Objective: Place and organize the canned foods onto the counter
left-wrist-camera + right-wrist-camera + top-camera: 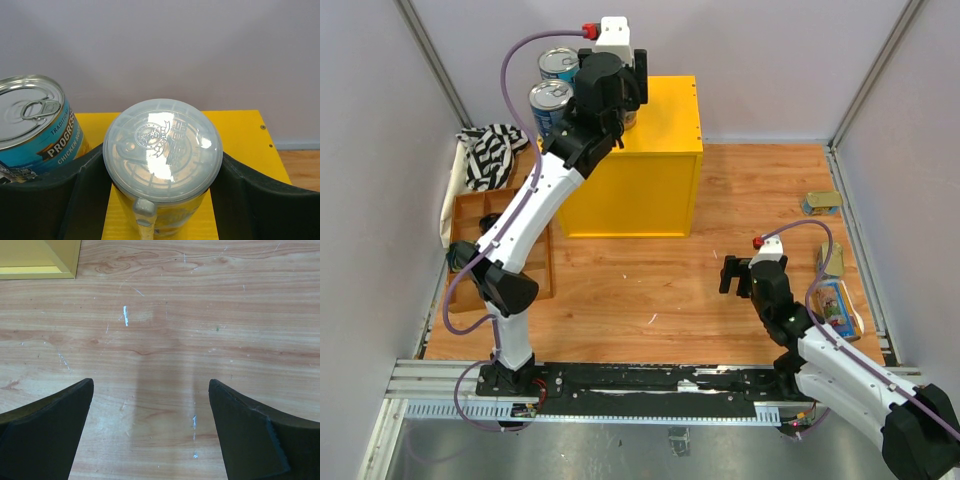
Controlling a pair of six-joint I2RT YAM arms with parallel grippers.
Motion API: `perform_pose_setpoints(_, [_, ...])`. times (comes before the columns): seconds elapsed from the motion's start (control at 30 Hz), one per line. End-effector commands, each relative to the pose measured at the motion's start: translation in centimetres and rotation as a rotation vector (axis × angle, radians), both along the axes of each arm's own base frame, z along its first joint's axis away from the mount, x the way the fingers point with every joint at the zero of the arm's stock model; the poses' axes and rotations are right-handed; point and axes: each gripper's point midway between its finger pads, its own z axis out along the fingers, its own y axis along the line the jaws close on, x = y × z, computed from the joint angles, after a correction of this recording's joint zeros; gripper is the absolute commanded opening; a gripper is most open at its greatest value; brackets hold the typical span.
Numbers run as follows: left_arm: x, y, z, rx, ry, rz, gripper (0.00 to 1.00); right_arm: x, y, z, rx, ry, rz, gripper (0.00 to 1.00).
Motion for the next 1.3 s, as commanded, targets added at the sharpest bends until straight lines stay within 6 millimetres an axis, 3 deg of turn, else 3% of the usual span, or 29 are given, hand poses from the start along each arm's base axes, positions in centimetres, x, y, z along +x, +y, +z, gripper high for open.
perform_pose_setpoints(0.0, [-0.4, 1.9, 6.3, -0.124, -0.177, 0.048, 0.00, 0.1, -0.1, 0.2, 0.002, -0.020, 0.002, 0.98])
perform_pose_setpoints(1.27, [2.6, 3.3, 4.9, -0.094, -0.181, 0.113, 0.03, 0.1, 0.0, 0.2, 0.000, -0.020, 0.011, 0.98])
